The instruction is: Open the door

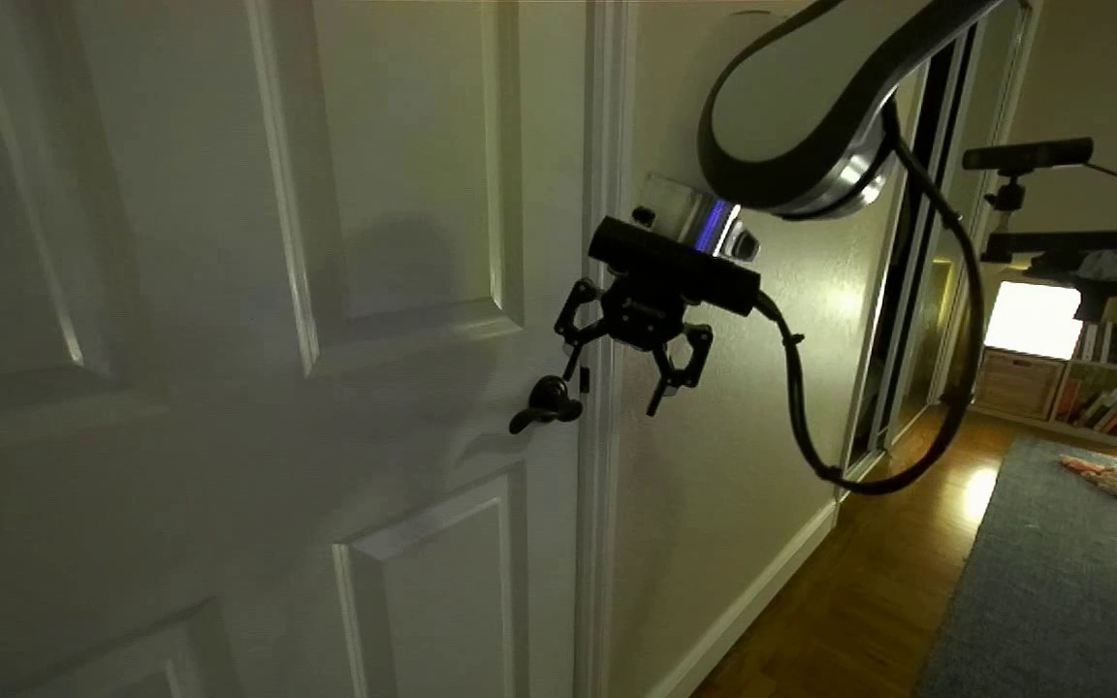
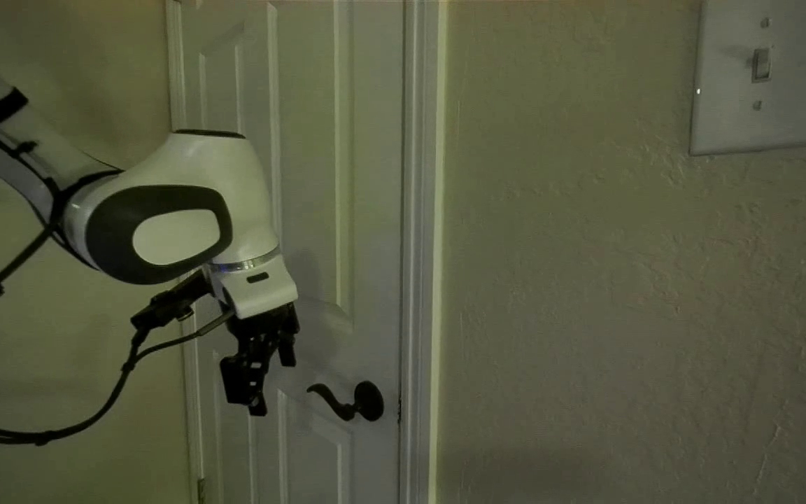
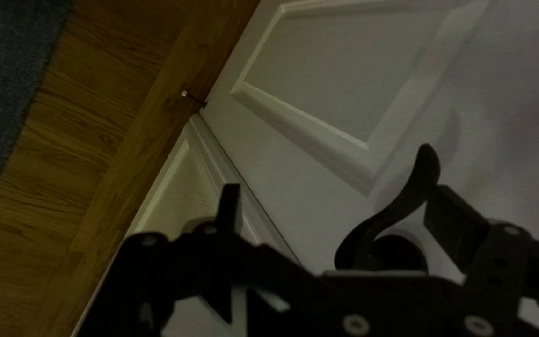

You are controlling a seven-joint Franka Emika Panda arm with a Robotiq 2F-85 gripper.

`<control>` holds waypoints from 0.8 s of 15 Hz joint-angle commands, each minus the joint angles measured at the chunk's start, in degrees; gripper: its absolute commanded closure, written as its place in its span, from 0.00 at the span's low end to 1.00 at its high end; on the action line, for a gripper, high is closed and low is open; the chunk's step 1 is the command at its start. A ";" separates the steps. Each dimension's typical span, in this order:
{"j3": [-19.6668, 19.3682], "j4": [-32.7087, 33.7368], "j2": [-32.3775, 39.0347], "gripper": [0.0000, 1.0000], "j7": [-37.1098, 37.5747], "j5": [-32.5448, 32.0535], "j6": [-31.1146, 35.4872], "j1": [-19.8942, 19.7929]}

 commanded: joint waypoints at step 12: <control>-0.95 21.27 17.08 0.61 2.82 5.41 1.62 2.38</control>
